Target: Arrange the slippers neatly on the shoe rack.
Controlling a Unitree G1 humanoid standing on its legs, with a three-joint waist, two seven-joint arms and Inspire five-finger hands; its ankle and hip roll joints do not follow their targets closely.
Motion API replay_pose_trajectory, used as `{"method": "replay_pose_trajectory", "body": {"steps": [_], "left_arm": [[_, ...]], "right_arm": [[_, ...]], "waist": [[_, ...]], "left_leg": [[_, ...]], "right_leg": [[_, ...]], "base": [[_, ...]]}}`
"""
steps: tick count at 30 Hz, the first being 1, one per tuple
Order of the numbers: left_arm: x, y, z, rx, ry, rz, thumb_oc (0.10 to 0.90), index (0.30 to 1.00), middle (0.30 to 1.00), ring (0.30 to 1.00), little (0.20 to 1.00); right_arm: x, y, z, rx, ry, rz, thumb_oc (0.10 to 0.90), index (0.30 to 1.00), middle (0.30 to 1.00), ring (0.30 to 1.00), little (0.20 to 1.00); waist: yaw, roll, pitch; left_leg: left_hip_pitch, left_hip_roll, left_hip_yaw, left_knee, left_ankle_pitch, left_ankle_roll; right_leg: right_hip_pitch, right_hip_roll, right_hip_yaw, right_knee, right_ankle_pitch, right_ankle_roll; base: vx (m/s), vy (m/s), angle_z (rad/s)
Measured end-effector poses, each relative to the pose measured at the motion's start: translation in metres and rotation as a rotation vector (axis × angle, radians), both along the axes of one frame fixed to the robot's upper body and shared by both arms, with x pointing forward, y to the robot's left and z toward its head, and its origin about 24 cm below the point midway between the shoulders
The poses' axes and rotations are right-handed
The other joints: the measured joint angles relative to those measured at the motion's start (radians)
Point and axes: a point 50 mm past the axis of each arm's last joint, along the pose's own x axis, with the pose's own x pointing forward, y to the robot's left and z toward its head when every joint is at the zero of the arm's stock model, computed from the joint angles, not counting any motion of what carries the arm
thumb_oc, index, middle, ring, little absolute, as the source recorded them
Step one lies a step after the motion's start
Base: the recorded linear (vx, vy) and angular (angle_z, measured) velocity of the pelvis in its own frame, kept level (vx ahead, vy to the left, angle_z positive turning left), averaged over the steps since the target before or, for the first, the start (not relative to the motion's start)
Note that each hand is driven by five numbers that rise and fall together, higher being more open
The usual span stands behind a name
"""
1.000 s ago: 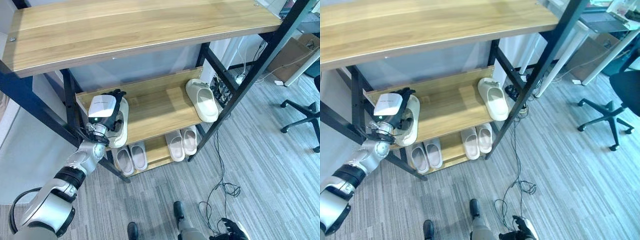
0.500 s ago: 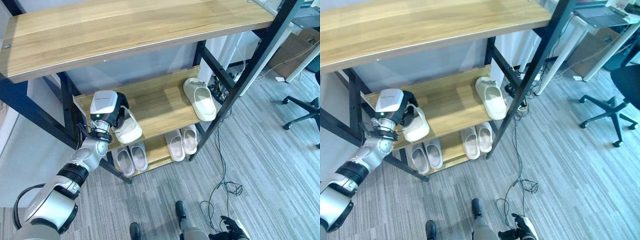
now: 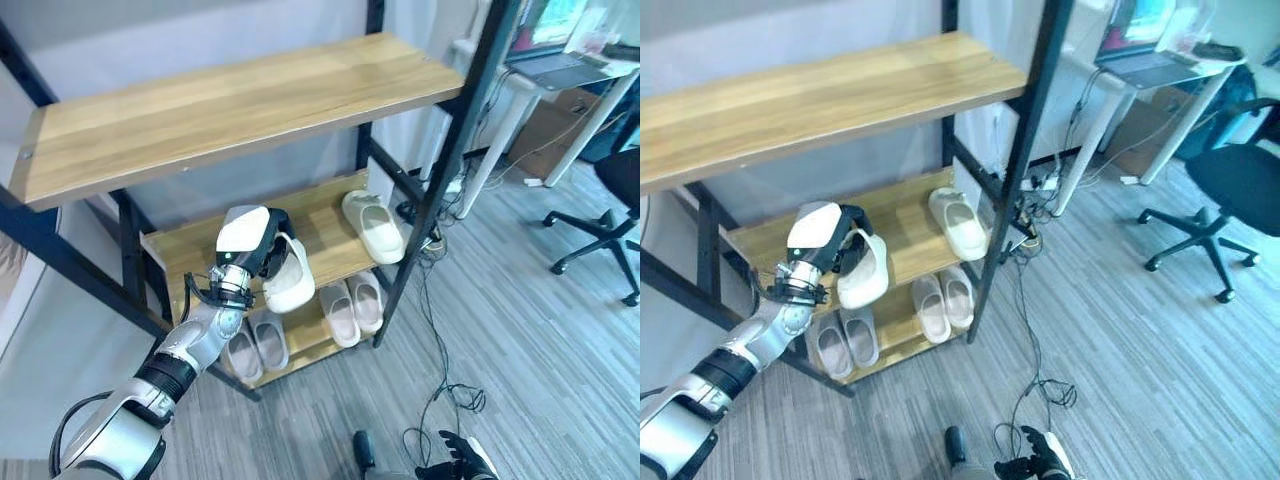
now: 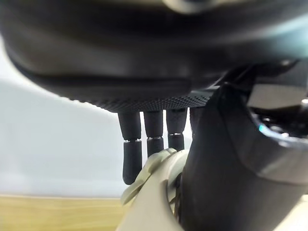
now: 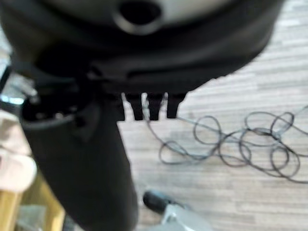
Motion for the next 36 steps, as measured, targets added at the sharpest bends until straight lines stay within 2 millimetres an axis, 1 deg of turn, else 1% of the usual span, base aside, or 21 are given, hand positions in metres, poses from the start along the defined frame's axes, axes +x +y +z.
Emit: {"method": "replay_pose_trajectory", "body": {"steps": [1, 2, 4, 6, 8, 9, 10, 11, 13, 15, 18, 19, 20, 21, 22, 23, 24, 27, 28, 31, 36], "left_arm": [[0.0, 0.001, -0.001, 0.002, 0.003, 0.001, 0.4, 0.3, 0.3, 0.3, 0.3], [-0.004, 0.005, -0.007, 0.015, 0.037, 0.005, 0.4, 0.3, 0.3, 0.3, 0.3], [-0.005, 0.004, -0.01, -0.002, 0.05, 0.007, 0.4, 0.3, 0.3, 0.3, 0.3], [-0.004, 0.003, -0.008, -0.012, 0.043, 0.002, 0.4, 0.3, 0.3, 0.3, 0.3], [-0.004, -0.007, -0.01, -0.037, 0.046, -0.015, 0.4, 0.3, 0.3, 0.3, 0.3], [-0.004, -0.012, -0.011, -0.054, 0.047, -0.023, 0.4, 0.3, 0.3, 0.3, 0.3], [-0.002, -0.017, -0.007, -0.063, 0.035, -0.038, 0.4, 0.3, 0.3, 0.3, 0.3], [0.0, -0.022, -0.003, -0.079, 0.019, -0.056, 0.4, 0.3, 0.3, 0.3, 0.3], [-0.002, -0.023, -0.008, -0.069, 0.042, -0.064, 0.4, 0.3, 0.3, 0.3, 0.3], [-0.002, -0.02, -0.01, -0.063, 0.048, -0.053, 0.4, 0.3, 0.3, 0.3, 0.3], [-0.001, -0.018, -0.008, -0.058, 0.041, -0.042, 0.4, 0.3, 0.3, 0.3, 0.3], [-0.001, -0.015, -0.009, -0.045, 0.043, -0.029, 0.4, 0.3, 0.3, 0.3, 0.3], [-0.001, -0.005, -0.008, -0.008, 0.04, -0.001, 0.4, 0.3, 0.3, 0.3, 0.3], [-0.001, 0.0, -0.009, 0.0, 0.042, 0.018, 0.4, 0.3, 0.3, 0.3, 0.3], [-0.002, 0.001, -0.011, -0.001, 0.049, 0.02, 0.4, 0.3, 0.3, 0.3, 0.3], [-0.004, -0.002, -0.013, -0.008, 0.052, 0.013, 0.4, 0.3, 0.3, 0.3, 0.3], [-0.007, -0.007, -0.012, -0.019, 0.04, -0.02, 0.4, 0.3, 0.3, 0.3, 0.3], [-0.008, -0.012, -0.011, -0.035, 0.031, -0.041, 0.4, 0.3, 0.3, 0.3, 0.3], [-0.009, -0.015, -0.013, -0.045, 0.034, -0.046, 0.4, 0.3, 0.3, 0.3, 0.3], [-0.018, -0.003, -0.027, -0.063, 0.065, 0.004, 0.4, 0.3, 0.3, 0.3, 0.3], [-0.05, 0.045, -0.057, -0.306, 0.116, 0.294, 0.4, 0.3, 0.3, 0.3, 0.3]], "right_arm": [[-0.001, 0.0, 0.0, 0.001, 0.003, -0.001, 0.8, 0.9, 0.9, 0.9, 0.9], [-0.011, 0.002, -0.003, 0.007, 0.025, -0.018, 0.8, 0.9, 0.9, 0.9, 0.9], [-0.021, 0.001, -0.006, 0.006, 0.051, -0.039, 0.8, 0.9, 0.9, 0.9, 0.9], [-0.022, -0.005, -0.005, -0.017, 0.065, -0.044, 0.8, 0.9, 0.9, 0.9, 0.9], [-0.016, -0.012, -0.003, -0.044, 0.06, -0.054, 0.8, 0.9, 0.9, 0.9, 0.9], [-0.013, -0.016, -0.002, -0.055, 0.06, -0.051, 0.8, 0.9, 0.9, 0.9, 0.9], [-0.011, -0.017, -0.001, -0.058, 0.057, -0.05, 0.8, 0.9, 0.9, 0.9, 0.9], [-0.015, -0.014, -0.003, -0.048, 0.067, -0.05, 0.8, 0.9, 0.9, 0.9, 0.9], [-0.012, -0.006, -0.003, -0.031, 0.05, -0.025, 0.8, 0.9, 0.9, 0.9, 0.9], [-0.016, -0.001, -0.005, -0.017, 0.057, -0.024, 0.8, 0.9, 0.9, 0.9, 0.9], [-0.027, 0.001, -0.008, -0.014, 0.095, -0.027, 0.8, 0.9, 0.9, 0.9, 0.9], [-0.027, 0.0, -0.008, -0.018, 0.096, -0.022, 0.8, 0.9, 0.9, 0.9, 0.9], [-0.021, 0.007, -0.008, -0.003, 0.078, -0.011, 0.8, 0.9, 0.9, 0.9, 0.9], [-0.013, 0.013, -0.005, 0.016, 0.041, 0.002, 0.8, 0.9, 0.9, 0.9, 0.9], [-0.015, 0.014, -0.005, 0.017, 0.033, 0.01, 0.8, 0.9, 0.9, 0.9, 0.9], [-0.012, 0.013, -0.004, 0.016, 0.019, 0.017, 0.8, 0.9, 0.9, 0.9, 0.9], [-0.005, 0.009, 0.0, 0.0, -0.008, 0.0, 0.8, 0.9, 0.9, 0.9, 0.9], [-0.003, -0.009, 0.002, -0.054, 0.006, -0.027, 0.8, 0.9, 0.9, 0.9, 0.9], [-0.009, -0.009, 0.001, -0.059, 0.028, -0.026, 0.8, 0.9, 0.9, 0.9, 0.9], [-0.022, 0.004, -0.007, -0.032, 0.081, -0.014, 0.8, 0.9, 0.9, 0.9, 0.9], [-0.029, 0.002, -0.009, -0.031, 0.11, -0.02, 0.8, 0.9, 0.9, 0.9, 0.9]], "waist": [[0.0, -0.002, -0.001], [0.017, -0.042, 0.006], [0.02, -0.057, 0.01], [0.035, -0.066, 0.016], [0.04, -0.071, 0.03], [0.043, -0.044, 0.041], [0.043, -0.003, 0.054], [0.028, -0.006, 0.065], [0.041, -0.016, 0.075], [0.038, -0.033, 0.072], [0.035, -0.033, 0.057], [0.036, -0.028, 0.055], [0.033, -0.022, 0.054], [0.028, -0.031, 0.054], [0.022, -0.03, 0.054], [0.01, -0.028, 0.053], [0.01, -0.003, 0.052], [0.018, 0.013, 0.053], [0.006, 0.012, 0.053], [0.017, -0.045, 0.023], [0.043, 0.007, -0.041]], "left_leg": [[0.0, 0.001, -0.002, 0.006, 0.001, 0.001], [-0.075, 0.024, -0.05, 0.231, 0.009, 0.013], [-0.169, 0.068, -0.06, 0.449, 0.043, 0.052], [-0.245, -0.001, -0.107, 0.512, -0.035, 0.055], [-0.295, -0.174, -0.065, 0.359, -0.091, 0.115], [-0.301, -0.185, -0.037, 0.256, -0.088, 0.118], [-0.324, -0.151, -0.017, 0.218, -0.075, 0.099], [-0.342, -0.15, 0.034, 0.19, -0.046, 0.061], [-0.361, -0.166, 0.08, 0.119, -0.025, 0.082], [-0.332, -0.215, 0.016, 0.083, -0.018, 0.092], [-0.218, -0.276, 0.019, -0.019, 0.014, 0.184], [-0.173, -0.282, 0.013, -0.068, 0.035, 0.215], [-0.111, -0.26, 0.019, -0.101, 0.083, 0.271], [-0.095, -0.256, -0.007, -0.099, 0.065, 0.295], [-0.081, -0.262, -0.015, -0.096, 0.054, 0.307], [-0.07, -0.265, -0.024, -0.093, 0.057, 0.305], [-0.054, -0.274, -0.059, -0.097, 0.047, 0.299], [-0.049, -0.278, -0.128, -0.116, 0.049, 0.272], [-0.047, -0.277, -0.163, -0.114, 0.053, 0.264], [0.007, -0.301, -0.186, -0.131, 0.04, 0.223], [0.018, -0.197, -0.193, -0.145, 0.011, 0.133]], "right_leg": [[0.004, 0.001, 0.002, 0.0, -0.002, -0.002], [0.047, 0.011, 0.01, 0.004, -0.028, -0.014], [0.085, 0.032, 0.008, -0.007, -0.033, -0.041], [0.081, 0.033, 0.035, -0.009, -0.035, -0.066], [0.091, -0.003, 0.066, -0.074, -0.052, -0.034], [0.089, 0.013, 0.037, -0.06, -0.087, 0.012], [0.054, 0.057, 0.007, 0.065, -0.097, -0.05], [0.077, 0.061, -0.003, 0.046, -0.091, -0.12], [0.105, 0.073, -0.003, 0.018, -0.097, -0.107], [0.126, 0.068, 0.009, 0.005, -0.103, -0.108], [0.152, 0.074, 0.005, 0.033, -0.135, -0.038], [0.123, 0.088, 0.004, 0.112, -0.153, -0.006], [0.055, 0.114, -0.022, 0.306, -0.201, 0.08], [-0.012, 0.094, -0.059, 0.452, -0.241, 0.149], [-0.048, 0.059, -0.07, 0.529, -0.271, 0.167], [-0.058, 0.011, -0.079, 0.574, -0.288, 0.189], [-0.076, -0.123, -0.08, 0.547, -0.297, 0.204], [-0.078, -0.232, -0.03, 0.354, -0.279, 0.199], [-0.033, -0.261, -0.013, 0.156, -0.226, 0.207], [0.037, -0.248, 0.04, 0.009, -0.082, 0.22], [0.116, -0.155, 0.0, -0.119, 0.004, 0.143]], "base": [[0.04, -0.393, -0.52], [0.0, -0.13, -0.22], [0.04, -0.1, -0.13], [0.12, -0.03, -0.17], [0.14, -0.002, -0.28], [0.11, 0.011, -0.21], [0.13, 0.042, 0.08], [0.17, 0.062, 0.03], [0.34, 0.071, -0.3], [0.2, 0.053, -0.29], [0.1, 0.066, -0.14], [0.06, 0.046, -0.28], [0.06, 0.046, -0.25], [0.13, 0.02, -0.11], [0.1, 0.001, 0.22], [0.14, -0.015, 0.52], [0.12, -0.104, 0.57], [0.16, -0.094, 0.66], [0.2, -0.083, 0.91], [0.12, -0.123, 0.58], [0.07, -0.083, 0.0]]}}
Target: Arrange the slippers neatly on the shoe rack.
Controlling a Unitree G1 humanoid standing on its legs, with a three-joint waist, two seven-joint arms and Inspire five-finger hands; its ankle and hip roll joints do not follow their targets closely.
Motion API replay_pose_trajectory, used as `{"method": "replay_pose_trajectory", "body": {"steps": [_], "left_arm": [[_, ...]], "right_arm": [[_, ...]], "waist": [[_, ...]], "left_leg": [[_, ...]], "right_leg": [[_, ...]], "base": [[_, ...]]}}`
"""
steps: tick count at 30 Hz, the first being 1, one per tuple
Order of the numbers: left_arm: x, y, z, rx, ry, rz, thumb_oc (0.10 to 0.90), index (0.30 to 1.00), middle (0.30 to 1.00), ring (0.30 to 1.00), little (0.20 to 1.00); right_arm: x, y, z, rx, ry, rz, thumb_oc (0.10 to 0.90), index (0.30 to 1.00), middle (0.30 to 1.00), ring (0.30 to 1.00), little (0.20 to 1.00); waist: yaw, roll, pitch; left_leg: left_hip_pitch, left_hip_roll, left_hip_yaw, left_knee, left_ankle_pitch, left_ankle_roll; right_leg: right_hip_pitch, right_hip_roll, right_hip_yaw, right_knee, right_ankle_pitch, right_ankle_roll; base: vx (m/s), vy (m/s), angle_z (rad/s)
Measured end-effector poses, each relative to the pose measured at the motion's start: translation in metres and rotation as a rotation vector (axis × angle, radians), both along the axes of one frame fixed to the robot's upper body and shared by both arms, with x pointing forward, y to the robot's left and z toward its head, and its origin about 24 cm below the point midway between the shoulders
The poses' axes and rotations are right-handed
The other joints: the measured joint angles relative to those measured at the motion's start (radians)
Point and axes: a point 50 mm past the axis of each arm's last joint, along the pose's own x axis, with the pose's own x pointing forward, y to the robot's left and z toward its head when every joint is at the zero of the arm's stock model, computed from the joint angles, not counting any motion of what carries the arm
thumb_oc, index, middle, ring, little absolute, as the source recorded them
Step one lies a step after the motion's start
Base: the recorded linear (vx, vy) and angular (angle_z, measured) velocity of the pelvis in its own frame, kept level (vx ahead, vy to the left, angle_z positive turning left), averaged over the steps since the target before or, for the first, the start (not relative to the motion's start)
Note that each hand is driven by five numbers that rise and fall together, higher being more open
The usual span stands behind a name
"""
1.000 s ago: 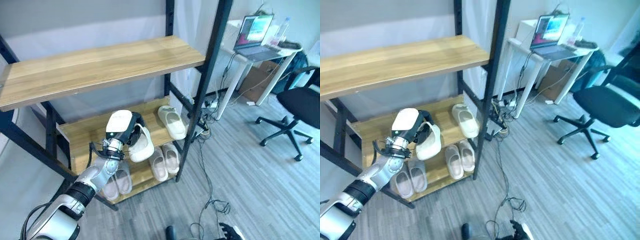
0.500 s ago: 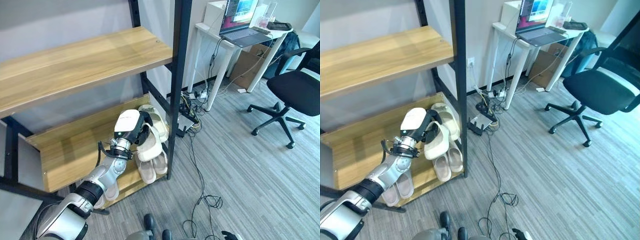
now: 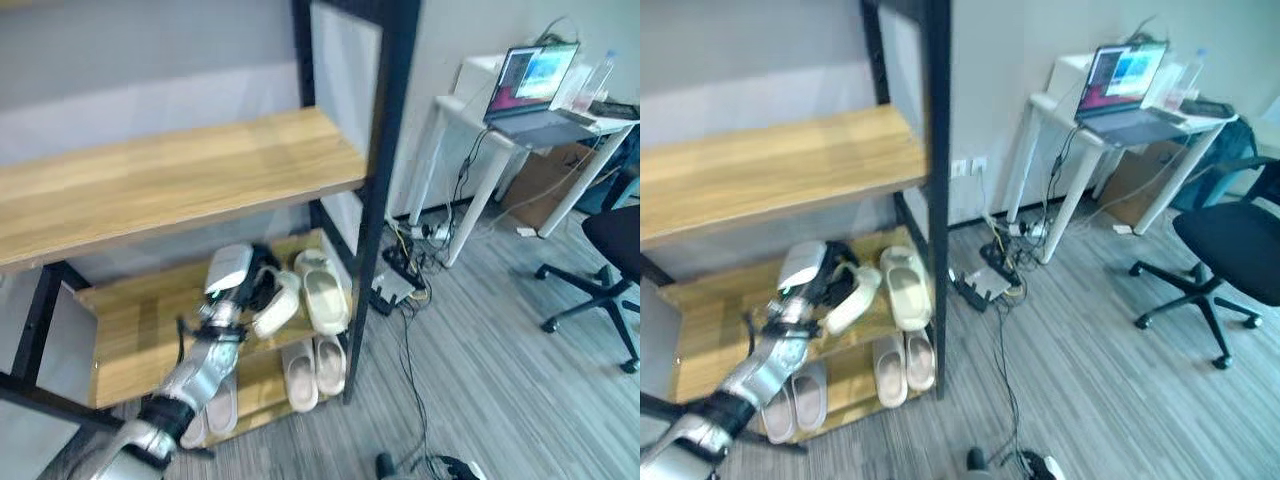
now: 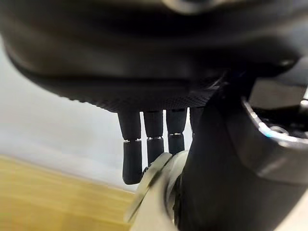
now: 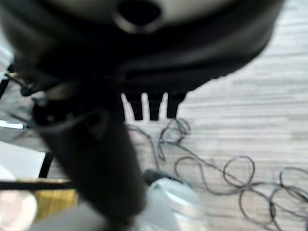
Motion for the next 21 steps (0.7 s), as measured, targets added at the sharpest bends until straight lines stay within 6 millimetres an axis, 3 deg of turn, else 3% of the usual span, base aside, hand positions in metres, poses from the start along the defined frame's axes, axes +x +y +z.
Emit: {"method": "replay_pose_trajectory", "body": {"steps": [5, 10, 14, 21], "left_arm": [[-0.011, 0.007, -0.012, -0.04, 0.038, 0.039, 0.4, 0.3, 0.3, 0.3, 0.3], [-0.008, 0.003, -0.01, -0.023, 0.032, 0.017, 0.4, 0.3, 0.3, 0.3, 0.3], [-0.003, 0.003, -0.015, 0.158, 0.08, -0.063, 0.4, 0.3, 0.3, 0.3, 0.3], [0.007, -0.009, -0.013, 0.296, 0.077, -0.148, 0.4, 0.3, 0.3, 0.3, 0.3]], "right_arm": [[0.003, 0.006, -0.001, 0.011, 0.001, 0.009, 0.8, 0.9, 0.9, 0.9, 0.9], [0.008, 0.009, -0.001, 0.015, -0.012, 0.026, 0.8, 0.9, 0.9, 0.9, 0.9], [0.004, 0.01, -0.002, 0.0, 0.001, 0.05, 0.8, 0.9, 0.9, 0.9, 0.9], [-0.002, 0.009, -0.003, -0.016, 0.01, 0.047, 0.8, 0.9, 0.9, 0.9, 0.9]], "waist": [[0.001, -0.012, -0.005], [-0.003, -0.023, -0.019], [-0.008, -0.031, -0.054], [-0.031, -0.027, -0.066]], "left_leg": [[0.007, 0.042, -0.008, -0.015, 0.014, -0.026], [-0.016, 0.037, -0.007, -0.018, 0.016, -0.031], [-0.045, 0.029, 0.0, -0.018, 0.02, -0.032], [-0.073, 0.021, 0.016, -0.018, 0.026, -0.033]], "right_leg": [[0.03, 0.037, -0.036, -0.058, 0.037, -0.027], [0.017, 0.028, -0.042, -0.058, 0.031, -0.024], [-0.023, 0.019, -0.041, -0.058, 0.038, -0.03], [-0.058, 0.014, -0.029, -0.058, 0.054, -0.024]], "base": [[0.01, -0.044, 0.14], [-0.01, -0.012, 0.03], [0.01, 0.01, -0.04], [-0.01, 0.014, -0.06]]}}
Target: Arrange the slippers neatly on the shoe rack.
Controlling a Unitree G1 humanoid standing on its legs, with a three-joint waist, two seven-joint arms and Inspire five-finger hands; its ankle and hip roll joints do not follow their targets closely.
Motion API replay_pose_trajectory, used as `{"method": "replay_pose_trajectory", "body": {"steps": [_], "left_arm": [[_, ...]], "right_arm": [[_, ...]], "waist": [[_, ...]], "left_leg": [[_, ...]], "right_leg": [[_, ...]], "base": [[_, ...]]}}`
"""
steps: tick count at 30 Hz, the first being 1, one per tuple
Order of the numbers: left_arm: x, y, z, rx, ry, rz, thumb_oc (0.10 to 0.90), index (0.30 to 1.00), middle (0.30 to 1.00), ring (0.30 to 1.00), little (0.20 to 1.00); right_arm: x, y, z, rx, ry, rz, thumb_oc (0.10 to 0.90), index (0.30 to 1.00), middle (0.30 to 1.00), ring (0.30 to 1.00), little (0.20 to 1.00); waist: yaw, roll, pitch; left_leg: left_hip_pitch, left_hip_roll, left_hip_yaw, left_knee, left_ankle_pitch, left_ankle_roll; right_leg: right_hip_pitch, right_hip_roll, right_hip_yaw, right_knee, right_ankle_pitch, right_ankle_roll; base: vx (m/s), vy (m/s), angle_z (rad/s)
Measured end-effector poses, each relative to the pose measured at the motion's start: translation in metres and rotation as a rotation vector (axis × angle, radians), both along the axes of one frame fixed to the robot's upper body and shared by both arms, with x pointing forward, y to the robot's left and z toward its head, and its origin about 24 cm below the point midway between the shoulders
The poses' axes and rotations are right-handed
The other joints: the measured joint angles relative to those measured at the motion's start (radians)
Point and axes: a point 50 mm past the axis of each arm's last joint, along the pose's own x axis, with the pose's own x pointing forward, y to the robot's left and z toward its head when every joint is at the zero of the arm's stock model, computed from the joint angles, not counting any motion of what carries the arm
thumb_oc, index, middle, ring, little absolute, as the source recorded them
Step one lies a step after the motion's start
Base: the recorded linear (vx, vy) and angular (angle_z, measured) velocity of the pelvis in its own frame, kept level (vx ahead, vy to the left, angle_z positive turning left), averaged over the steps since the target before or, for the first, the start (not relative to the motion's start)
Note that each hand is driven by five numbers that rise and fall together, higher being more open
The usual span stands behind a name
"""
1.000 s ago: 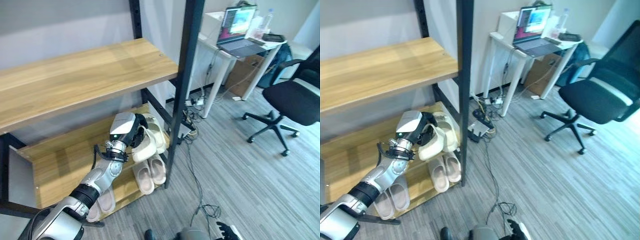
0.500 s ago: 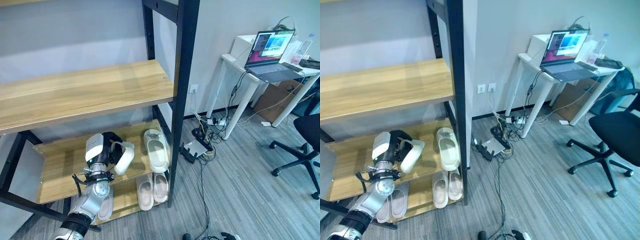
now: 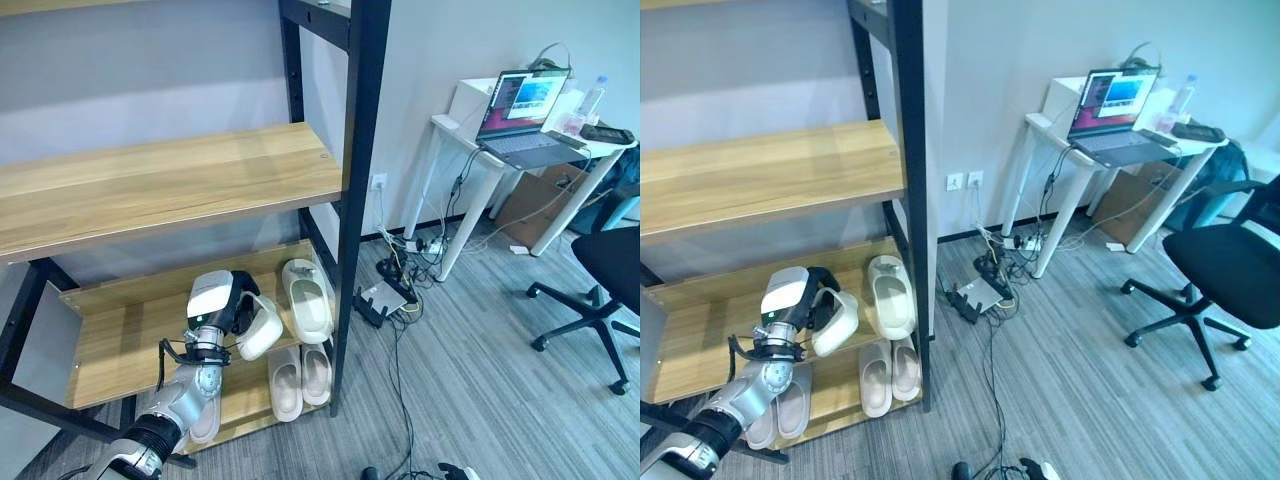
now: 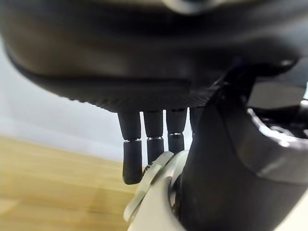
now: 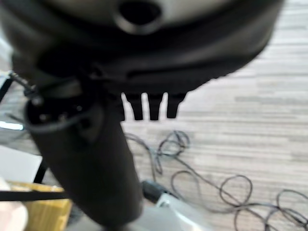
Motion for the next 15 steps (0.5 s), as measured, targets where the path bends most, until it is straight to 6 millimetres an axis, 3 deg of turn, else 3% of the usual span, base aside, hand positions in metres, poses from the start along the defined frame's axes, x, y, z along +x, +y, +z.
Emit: {"method": "replay_pose_trajectory", "body": {"steps": [10, 15], "left_arm": [[0.033, 0.002, 0.025, 0.248, -0.046, -0.051, 0.4, 0.3, 0.3, 0.3, 0.3], [0.039, 0.003, 0.032, 0.325, -0.061, -0.068, 0.4, 0.3, 0.3, 0.3, 0.3]], "right_arm": [[0.002, 0.003, 0.0, -0.019, 0.001, 0.057, 0.8, 0.9, 0.9, 0.9, 0.9], [0.001, 0.003, 0.0, -0.025, 0.004, 0.075, 0.8, 0.9, 0.9, 0.9, 0.9]], "waist": [[-0.033, 0.002, -0.001], [-0.034, 0.003, -0.001]], "left_leg": [[-0.028, 0.0, 0.022, 0.0, 0.003, -0.002], [-0.025, -0.001, 0.029, 0.0, 0.003, -0.002]], "right_leg": [[-0.04, 0.002, 0.013, 0.0, 0.011, -0.004], [-0.041, 0.002, 0.02, 0.0, 0.011, -0.005]], "base": [[0.01, 0.017, -0.05], [0.04, 0.019, -0.04]]}}
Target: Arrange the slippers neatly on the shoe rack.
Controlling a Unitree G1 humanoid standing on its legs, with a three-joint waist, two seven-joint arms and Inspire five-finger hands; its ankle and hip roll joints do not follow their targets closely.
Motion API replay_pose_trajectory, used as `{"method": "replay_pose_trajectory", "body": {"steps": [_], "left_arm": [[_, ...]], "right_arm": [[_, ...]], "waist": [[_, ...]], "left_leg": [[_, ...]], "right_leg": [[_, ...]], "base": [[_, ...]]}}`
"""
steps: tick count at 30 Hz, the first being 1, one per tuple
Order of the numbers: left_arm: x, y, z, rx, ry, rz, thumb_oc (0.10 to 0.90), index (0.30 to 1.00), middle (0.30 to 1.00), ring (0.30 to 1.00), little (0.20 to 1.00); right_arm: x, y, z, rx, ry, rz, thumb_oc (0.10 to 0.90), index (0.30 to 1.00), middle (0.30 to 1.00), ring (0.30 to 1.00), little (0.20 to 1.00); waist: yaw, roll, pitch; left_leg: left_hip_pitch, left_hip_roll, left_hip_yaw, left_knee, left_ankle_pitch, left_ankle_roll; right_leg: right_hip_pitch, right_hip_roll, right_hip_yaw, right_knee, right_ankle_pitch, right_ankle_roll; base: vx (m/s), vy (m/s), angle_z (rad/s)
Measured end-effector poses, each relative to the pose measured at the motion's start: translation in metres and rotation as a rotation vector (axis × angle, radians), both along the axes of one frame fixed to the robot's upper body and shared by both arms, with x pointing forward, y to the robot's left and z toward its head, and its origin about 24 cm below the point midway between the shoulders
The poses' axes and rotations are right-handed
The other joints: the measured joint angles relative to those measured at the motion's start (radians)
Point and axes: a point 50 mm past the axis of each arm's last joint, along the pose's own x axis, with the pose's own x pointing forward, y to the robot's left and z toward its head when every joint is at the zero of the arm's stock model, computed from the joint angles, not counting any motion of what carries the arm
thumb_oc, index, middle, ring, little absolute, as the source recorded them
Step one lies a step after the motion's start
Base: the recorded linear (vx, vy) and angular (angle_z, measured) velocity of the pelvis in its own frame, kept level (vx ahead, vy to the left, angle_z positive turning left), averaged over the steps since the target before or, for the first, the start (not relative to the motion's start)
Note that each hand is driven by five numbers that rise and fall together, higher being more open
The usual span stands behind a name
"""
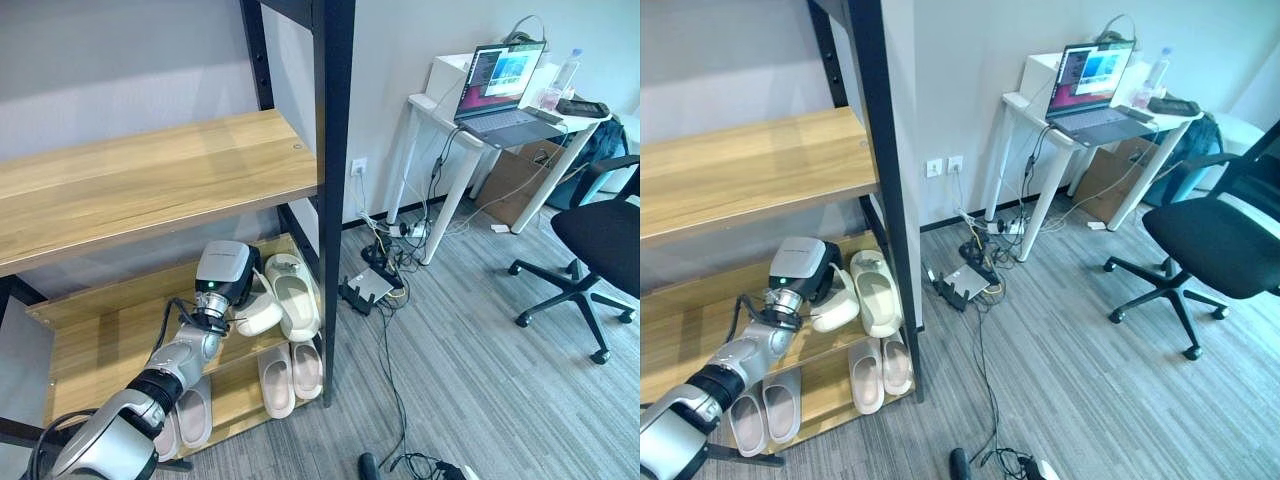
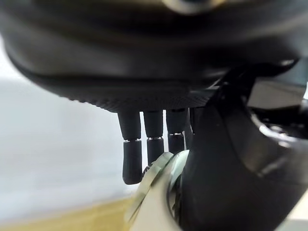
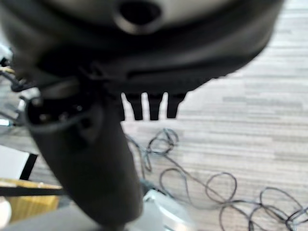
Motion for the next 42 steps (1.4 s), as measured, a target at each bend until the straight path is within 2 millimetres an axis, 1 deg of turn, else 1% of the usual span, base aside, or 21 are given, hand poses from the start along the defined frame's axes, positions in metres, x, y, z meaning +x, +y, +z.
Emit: {"method": "replay_pose_trajectory", "body": {"steps": [4, 7, 8, 9, 12, 14, 18, 23, 26, 27, 28, 29, 30, 31, 32, 33, 34, 36, 38, 42], "left_arm": [[-0.001, 0.005, -0.003, 0.011, 0.014, 0.02, 0.4, 0.3, 0.3, 0.3, 0.3], [-0.003, 0.013, -0.008, 0.024, 0.027, 0.052, 0.4, 0.3, 0.3, 0.3, 0.3], [-0.003, 0.015, -0.009, 0.029, 0.033, 0.061, 0.74, 0.811, 0.811, 0.811, 0.811], [-0.003, 0.016, -0.01, 0.033, 0.037, 0.065, 0.8, 0.9, 0.9, 0.9, 0.9], [-0.004, 0.019, -0.013, 0.046, 0.051, 0.072, 0.8, 0.9, 0.9, 0.9, 0.9], [0.0, 0.026, -0.012, 0.079, 0.069, 0.097, 0.8, 0.9, 0.9, 0.9, 0.9], [0.001, 0.029, -0.011, 0.039, 0.072, 0.122, 0.8, 0.9, 0.9, 0.9, 0.9], [0.002, 0.03, -0.01, -0.042, 0.079, 0.143, 0.8, 0.9, 0.9, 0.9, 0.9], [0.004, 0.025, -0.002, -0.133, 0.044, 0.147, 0.8, 0.9, 0.9, 0.9, 0.9], [0.005, 0.023, 0.001, -0.164, 0.028, 0.143, 0.8, 0.9, 0.9, 0.9, 0.9], [0.007, 0.02, 0.008, -0.206, 0.0, 0.135, 0.8, 0.9, 0.9, 0.9, 0.9], [0.007, 0.019, 0.011, -0.244, -0.015, 0.132, 0.8, 0.9, 0.9, 0.9, 0.9], [0.008, 0.015, 0.014, -0.314, -0.028, 0.127, 0.8, 0.9, 0.9, 0.9, 0.9], [0.008, 0.011, 0.015, -0.393, -0.039, 0.135, 0.8, 0.9, 0.9, 0.9, 0.9], [0.009, 0.008, 0.016, -0.44, -0.045, 0.136, 0.8, 0.9, 0.9, 0.9, 0.9], [0.009, 0.007, 0.017, -0.467, -0.049, 0.134, 0.8, 0.9, 0.9, 0.9, 0.9], [0.008, 0.006, 0.017, -0.526, -0.049, 0.141, 0.8, 0.9, 0.9, 0.9, 0.9], [0.007, 0.004, 0.013, -0.574, -0.034, 0.154, 0.8, 0.9, 0.9, 0.9, 0.9], [0.007, 0.004, 0.008, -0.585, -0.001, 0.163, 0.8, 0.9, 0.9, 0.9, 0.9], [0.002, 0.012, -0.015, -0.59, 0.105, 0.236, 0.8, 0.9, 0.9, 0.9, 0.9]], "right_arm": [[0.0, 0.0, 0.0, 0.0, -0.001, -0.003, 0.8, 0.9, 0.9, 0.9, 0.9], [0.0, -0.001, 0.0, -0.002, -0.002, -0.003, 0.8, 0.9, 0.9, 0.9, 0.9], [0.0, -0.001, 0.0, -0.004, 0.0, -0.003, 0.8, 0.9, 0.9, 0.9, 0.9], [0.0, -0.002, 0.0, -0.005, 0.003, -0.002, 0.8, 0.9, 0.9, 0.9, 0.9], [-0.005, -0.003, -0.001, -0.011, 0.024, -0.002, 0.8, 0.9, 0.9, 0.9, 0.9], [-0.003, -0.002, -0.001, -0.014, 0.025, 0.02, 0.8, 0.9, 0.9, 0.9, 0.9], [-0.003, -0.002, -0.001, -0.016, 0.025, 0.031, 0.8, 0.9, 0.9, 0.9, 0.9], [-0.003, -0.002, -0.001, -0.018, 0.026, 0.035, 0.8, 0.9, 0.9, 0.9, 0.9], [-0.003, -0.003, -0.001, -0.022, 0.031, 0.036, 0.8, 0.9, 0.9, 0.9, 0.9], [-0.004, -0.003, -0.001, -0.023, 0.033, 0.035, 0.8, 0.9, 0.9, 0.9, 0.9], [0.0, -0.004, -0.001, -0.025, 0.025, 0.038, 0.8, 0.9, 0.9, 0.9, 0.9], [-0.004, -0.005, -0.001, -0.027, 0.036, 0.034, 0.8, 0.9, 0.9, 0.9, 0.9], [-0.001, -0.006, 0.0, -0.03, 0.029, 0.037, 0.8, 0.9, 0.9, 0.9, 0.9], [-0.004, -0.007, 0.0, -0.034, 0.04, 0.036, 0.8, 0.9, 0.9, 0.9, 0.9], [-0.005, -0.008, -0.001, -0.036, 0.045, 0.036, 0.8, 0.9, 0.9, 0.9, 0.9], [-0.001, -0.008, 0.0, -0.037, 0.036, 0.038, 0.8, 0.9, 0.9, 0.9, 0.9], [0.0, -0.008, 0.0, -0.039, 0.039, 0.038, 0.8, 0.9, 0.9, 0.9, 0.9], [-0.002, -0.01, 0.0, -0.036, 0.052, 0.039, 0.8, 0.9, 0.9, 0.9, 0.9], [-0.002, -0.011, 0.0, -0.035, 0.058, 0.04, 0.8, 0.9, 0.9, 0.9, 0.9], [-0.004, -0.014, 0.0, -0.045, 0.069, 0.038, 0.8, 0.9, 0.9, 0.9, 0.9]], "waist": [[-0.001, 0.002, 0.001], [0.0, 0.003, 0.002], [0.002, 0.003, 0.002], [0.001, 0.003, 0.002], [-0.001, 0.003, 0.002], [-0.004, 0.004, 0.001], [-0.017, 0.007, 0.0], [-0.019, 0.011, 0.001], [-0.014, 0.017, 0.004], [-0.012, 0.018, 0.005], [-0.005, 0.022, 0.006], [-0.004, 0.023, 0.008], [0.003, 0.028, 0.01], [0.004, 0.032, 0.008], [0.006, 0.034, 0.007], [0.01, 0.037, 0.008], [0.009, 0.042, 0.008], [0.008, 0.047, 0.008], [0.007, 0.051, 0.008], [0.005, 0.066, 0.007]], "left_leg": [[0.001, 0.0, 0.004, 0.0, 0.0, 0.0], [0.001, -0.001, 0.012, 0.0, 0.0, 0.0], [-0.002, -0.002, 0.016, 0.0, -0.001, 0.0], [-0.004, -0.003, 0.017, 0.0, -0.001, 0.0], [-0.006, -0.003, 0.02, 0.0, -0.001, 0.001], [-0.008, -0.003, 0.021, 0.0, -0.001, 0.001], [-0.012, -0.003, 0.025, 0.0, -0.001, 0.001], [-0.008, -0.003, 0.037, 0.0, -0.001, 0.001], [0.002, -0.002, 0.037, 0.0, -0.001, 0.001], [0.003, -0.002, 0.037, 0.0, -0.001, 0.001], [0.006, -0.002, 0.036, 0.0, -0.001, 0.001], [0.01, -0.003, 0.037, 0.0, -0.001, 0.001], [0.018, -0.002, 0.035, 0.0, -0.001, 0.001], [0.021, -0.002, 0.036, 0.0, -0.001, 0.001], [0.021, -0.002, 0.035, -0.001, -0.001, 0.001], [0.02, -0.002, 0.034, -0.001, -0.001, 0.001], [0.019, -0.003, 0.032, -0.001, -0.001, 0.001], [0.017, -0.003, 0.031, -0.001, -0.001, 0.001], [0.017, -0.003, 0.027, -0.001, -0.001, 0.001], [0.009, -0.004, 0.018, -0.001, 0.0, 0.0]], "right_leg": [[0.0, 0.0, 0.004, 0.0, 0.0, 0.0], [-0.006, 0.001, 0.014, 0.0, -0.003, 0.004], [-0.011, 0.0, 0.016, 0.0, -0.003, 0.004], [-0.014, 0.0, 0.016, 0.0, -0.003, 0.004], [-0.017, -0.001, 0.016, 0.0, -0.003, 0.004], [-0.019, -0.001, 0.016, 0.0, -0.003, 0.004], [-0.025, -0.001, 0.017, 0.006, -0.002, 0.005], [-0.026, -0.001, 0.02, 0.006, 0.011, 0.001], [-0.014, -0.001, 0.018, 0.006, 0.01, 0.002], [-0.013, -0.001, 0.018, 0.006, 0.01, 0.003], [-0.01, -0.002, 0.016, 0.006, 0.007, 0.006], [-0.007, -0.002, 0.016, 0.006, 0.006, 0.008], [0.002, -0.002, 0.014, 0.005, 0.005, 0.008], [0.004, -0.002, 0.014, 0.001, 0.005, 0.008], [0.005, -0.003, 0.014, 0.0, 0.005, 0.008], [0.005, -0.003, 0.014, 0.0, 0.004, 0.007], [0.005, -0.003, 0.013, 0.0, 0.002, 0.004], [0.005, -0.004, 0.012, 0.0, 0.002, 0.004], [0.005, -0.004, 0.01, -0.001, 0.002, 0.004], [0.001, -0.006, 0.001, 0.0, 0.002, 0.003]], "base": [[0.02, 0.028, -0.03], [0.01, 0.017, -0.06], [0.01, 0.026, -0.09], [0.0, 0.015, -0.08], [0.0, 0.005, -0.01], [0.0, 0.0, 0.0], [0.0, 0.0, 0.0], [0.02, 0.007, -0.05], [0.0, 0.0, 0.0], [0.0, 0.0, 0.0], [0.0, 0.0, 0.0], [0.0, 0.0, 0.0], [0.0, 0.0, 0.0], [0.0, 0.0, 0.0], [0.0, 0.0, 0.0], [0.0, 0.0, 0.0], [0.0, 0.0, 0.0], [0.0, 0.0, 0.0], [-0.02, 0.013, 0.04], [-0.01, 0.01, 0.06]]}}
